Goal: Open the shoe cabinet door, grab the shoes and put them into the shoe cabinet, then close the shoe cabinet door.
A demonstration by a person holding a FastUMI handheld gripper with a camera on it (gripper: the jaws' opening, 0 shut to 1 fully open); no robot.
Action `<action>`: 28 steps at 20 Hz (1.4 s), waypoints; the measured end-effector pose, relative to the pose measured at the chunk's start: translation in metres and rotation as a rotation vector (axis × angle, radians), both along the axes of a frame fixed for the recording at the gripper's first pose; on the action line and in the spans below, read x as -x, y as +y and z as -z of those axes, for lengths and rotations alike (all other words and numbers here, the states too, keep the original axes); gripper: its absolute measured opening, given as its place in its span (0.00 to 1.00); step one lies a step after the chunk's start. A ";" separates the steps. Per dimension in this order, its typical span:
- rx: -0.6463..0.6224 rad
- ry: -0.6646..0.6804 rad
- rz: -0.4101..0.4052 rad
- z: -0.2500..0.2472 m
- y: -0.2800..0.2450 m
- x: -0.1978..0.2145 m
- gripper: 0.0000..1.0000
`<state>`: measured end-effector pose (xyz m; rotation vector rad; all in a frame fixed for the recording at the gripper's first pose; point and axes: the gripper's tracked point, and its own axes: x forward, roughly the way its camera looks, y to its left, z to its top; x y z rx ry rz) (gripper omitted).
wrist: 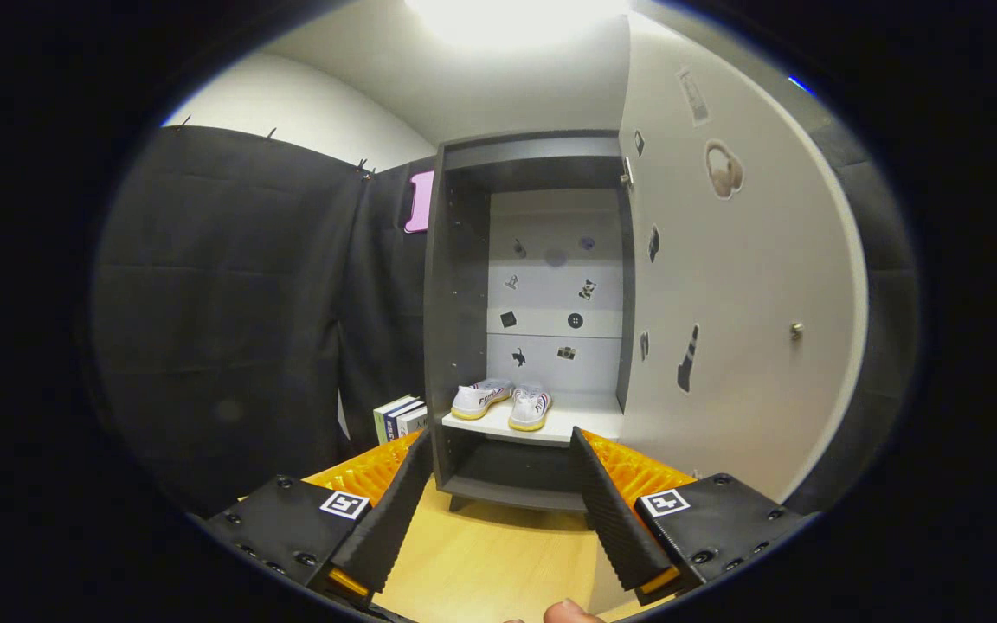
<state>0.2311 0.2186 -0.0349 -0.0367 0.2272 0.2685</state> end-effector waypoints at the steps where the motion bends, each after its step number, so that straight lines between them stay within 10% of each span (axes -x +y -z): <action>1: 0.001 -0.001 0.000 -0.006 -0.006 0.009 0.98; 16: 0.045 -0.041 0.165 -0.065 -0.140 0.061 0.98; 28: -0.003 -0.021 0.538 -0.027 -0.253 0.000 0.98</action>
